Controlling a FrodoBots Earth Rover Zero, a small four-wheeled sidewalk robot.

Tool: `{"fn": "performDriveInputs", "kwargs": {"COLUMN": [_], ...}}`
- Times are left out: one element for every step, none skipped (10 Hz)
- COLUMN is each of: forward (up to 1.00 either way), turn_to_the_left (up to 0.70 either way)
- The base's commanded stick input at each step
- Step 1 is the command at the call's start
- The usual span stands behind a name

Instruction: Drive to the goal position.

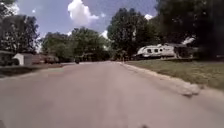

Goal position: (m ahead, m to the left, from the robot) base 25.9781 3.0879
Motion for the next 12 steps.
{"fn": "performDriveInputs", "kwargs": {"forward": [0.85,0.85,0.85,0.85,0.85,0.85,0.85,0.85,0.85,0.85,0.85,0.85], "turn_to_the_left": [0.00,0.00,0.00,0.00,0.00,0.00,0.00,0.00,0.00,0.00,0.00,0.00]}}
